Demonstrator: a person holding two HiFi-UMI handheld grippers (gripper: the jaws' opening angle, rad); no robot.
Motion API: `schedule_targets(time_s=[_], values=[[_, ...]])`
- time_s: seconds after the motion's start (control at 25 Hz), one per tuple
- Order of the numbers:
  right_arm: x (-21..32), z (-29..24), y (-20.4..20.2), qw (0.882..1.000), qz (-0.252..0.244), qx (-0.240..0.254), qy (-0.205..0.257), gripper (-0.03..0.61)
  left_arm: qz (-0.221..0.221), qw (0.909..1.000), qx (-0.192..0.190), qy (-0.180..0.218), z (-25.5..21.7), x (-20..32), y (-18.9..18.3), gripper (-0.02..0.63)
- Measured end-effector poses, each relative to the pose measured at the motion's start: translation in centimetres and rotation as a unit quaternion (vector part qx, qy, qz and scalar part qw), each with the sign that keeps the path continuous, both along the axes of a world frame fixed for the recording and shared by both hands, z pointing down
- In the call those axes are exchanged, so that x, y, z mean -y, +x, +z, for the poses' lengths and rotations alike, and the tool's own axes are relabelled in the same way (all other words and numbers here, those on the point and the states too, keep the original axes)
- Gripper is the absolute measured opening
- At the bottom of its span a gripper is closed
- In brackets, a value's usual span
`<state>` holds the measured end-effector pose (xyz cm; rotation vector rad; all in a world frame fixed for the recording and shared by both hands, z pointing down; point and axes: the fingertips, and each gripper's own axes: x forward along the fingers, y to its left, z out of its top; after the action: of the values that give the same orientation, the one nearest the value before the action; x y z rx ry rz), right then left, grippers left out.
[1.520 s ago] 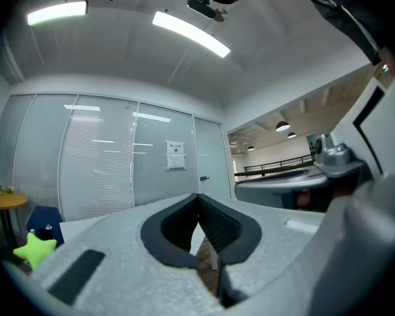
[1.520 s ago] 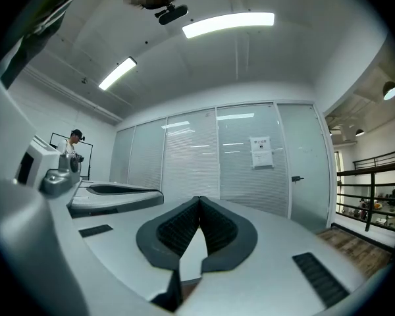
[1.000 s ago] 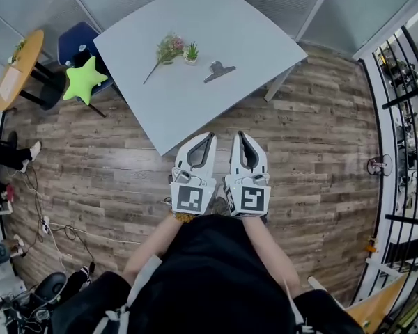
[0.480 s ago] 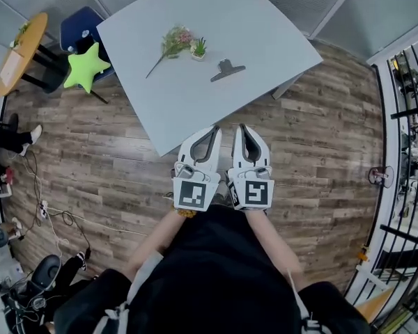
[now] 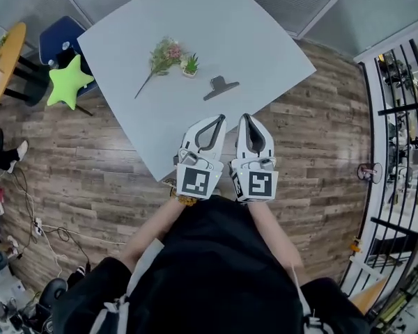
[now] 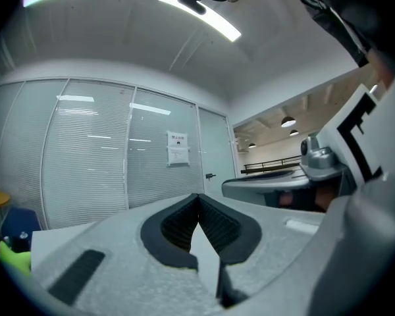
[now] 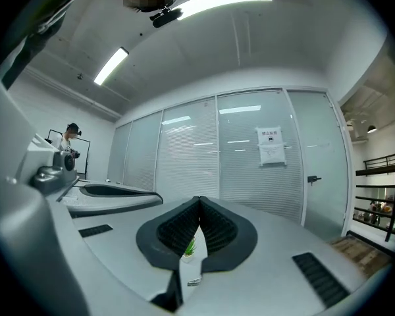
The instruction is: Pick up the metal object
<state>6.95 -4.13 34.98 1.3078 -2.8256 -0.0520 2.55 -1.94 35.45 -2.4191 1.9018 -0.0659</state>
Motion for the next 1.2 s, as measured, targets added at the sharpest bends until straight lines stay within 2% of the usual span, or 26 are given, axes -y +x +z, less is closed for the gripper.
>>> schedule_targets(time_s=[0.24,0.48,0.6,0.88,1.08,1.2], values=[[2.8,0.7,-2.2,0.999,0.021,-0.029,0.0,-0.002,0.032,0.9994,-0.015,-0.003,0.6,3.0,-1.7,0.009],[4.3,1.7,-3.3,0.998,0.046,-0.038,-0.005,0.0,0.034,0.9985,-0.042,-0.011,1.2,4.5,-3.9,0.009],[4.7,3.0,-4.5,0.998,0.037,-0.047,-0.015,0.0,0.036,0.9987,-0.033,-0.015,2.1,4.8,-5.2,0.009],[5.8,5.4,-8.3,0.998,-0.002,-0.051,-0.034,0.0,0.004,0.9987,-0.033,-0.037,4.2,5.8,-8.7,0.009],[5.9,6.7,-8.9,0.997,-0.009,-0.058,-0.05,0.0,0.008,0.9989,-0.012,-0.045,6.6,6.6,-9.4,0.009],[6.1,7.4,-8.4,0.996,-0.001,-0.062,-0.057,0.0,0.012,0.9983,-0.011,-0.055,8.2,7.1,-9.3,0.009]])
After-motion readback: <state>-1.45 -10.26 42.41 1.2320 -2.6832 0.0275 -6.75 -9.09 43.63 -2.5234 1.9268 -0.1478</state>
